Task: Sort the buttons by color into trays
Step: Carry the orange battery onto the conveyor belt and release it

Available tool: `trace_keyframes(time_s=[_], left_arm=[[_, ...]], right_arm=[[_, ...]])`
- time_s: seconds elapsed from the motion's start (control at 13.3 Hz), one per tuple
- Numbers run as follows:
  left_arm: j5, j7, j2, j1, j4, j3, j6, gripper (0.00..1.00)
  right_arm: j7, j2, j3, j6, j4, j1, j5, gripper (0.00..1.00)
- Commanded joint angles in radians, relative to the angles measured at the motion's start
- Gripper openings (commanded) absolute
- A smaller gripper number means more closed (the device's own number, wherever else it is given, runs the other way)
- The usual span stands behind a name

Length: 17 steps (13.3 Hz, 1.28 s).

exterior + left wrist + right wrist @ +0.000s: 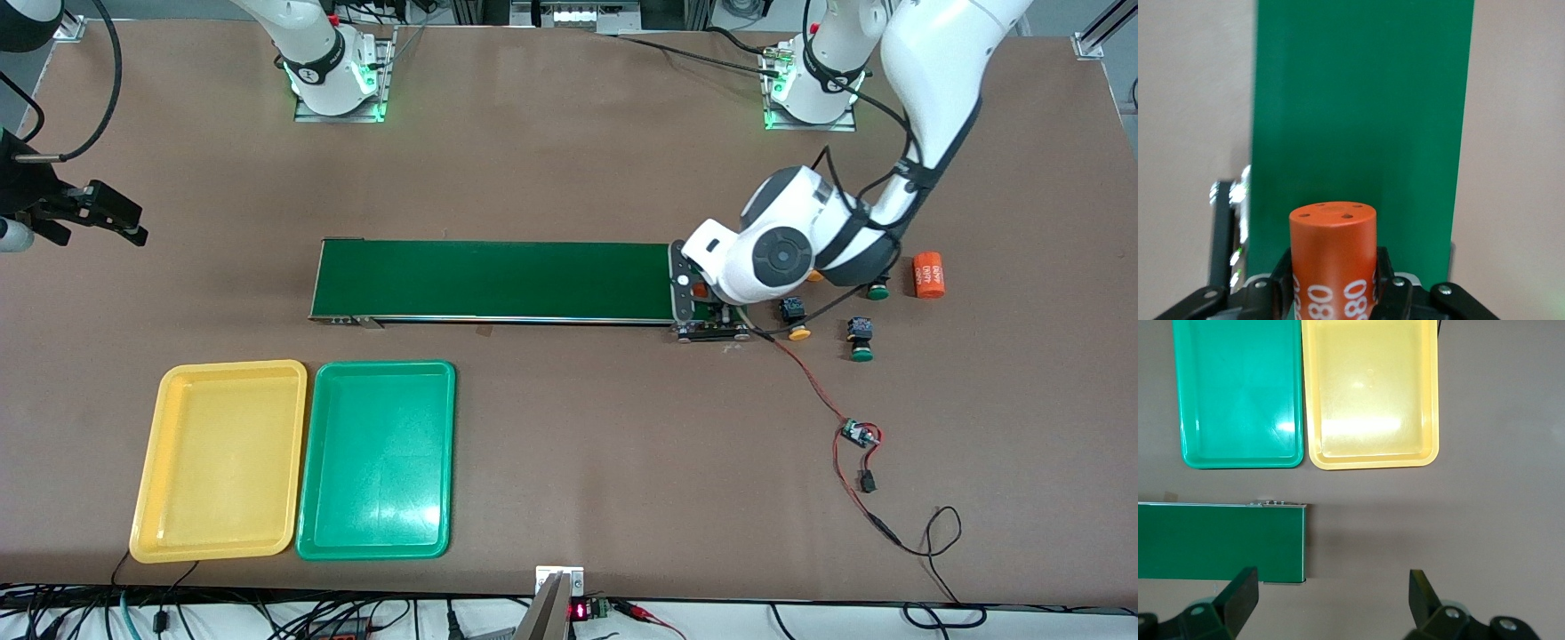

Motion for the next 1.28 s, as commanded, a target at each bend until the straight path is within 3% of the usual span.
trace_keyframes(time_s=[0.0, 0.08, 0.15, 0.23, 0.45, 0.68, 0.9, 1.2], left_arm=[[0.04, 0.021, -0.015, -0.031, -0.068, 0.001, 0.11, 0.13], [0.054, 0.021, -0.015, -0.036, -0.073, 0.003, 0.126, 0.18], [0.066, 0.021, -0.013, -0.038, -0.073, 0.001, 0.126, 0.66], [0.066, 0.019, -0.016, -0.041, -0.072, 0.001, 0.124, 1.0], [0.066, 0.022, -0.039, -0.028, -0.069, 0.0, 0.109, 1.0], [0.059, -0.002, -0.095, -0.022, -0.018, -0.003, -0.048, 1.0], [0.053, -0.132, -0.109, -0.004, 0.072, 0.003, -0.213, 1.0], [0.056, -0.42, -0.105, 0.123, 0.109, 0.009, -0.247, 1.0]], right_arm=[[-0.004, -0.007, 0.004, 0.011, -0.007, -0.008, 0.013, 1.0], [-0.004, -0.007, 0.004, 0.011, -0.007, -0.008, 0.013, 1.0], [-0.004, -0.007, 0.004, 0.011, -0.007, -0.008, 0.013, 1.0], [-0.004, -0.007, 0.004, 0.012, -0.007, -0.008, 0.013, 1.0], [-0.004, -0.007, 0.004, 0.012, -0.007, -0.008, 0.013, 1.0], [-0.004, -0.007, 0.004, 0.012, -0.007, -0.008, 0.013, 1.0], [-0.004, -0.007, 0.004, 0.014, -0.007, -0.008, 0.013, 1.0], [-0.004, -0.005, 0.004, 0.02, -0.008, -0.01, 0.013, 1.0]])
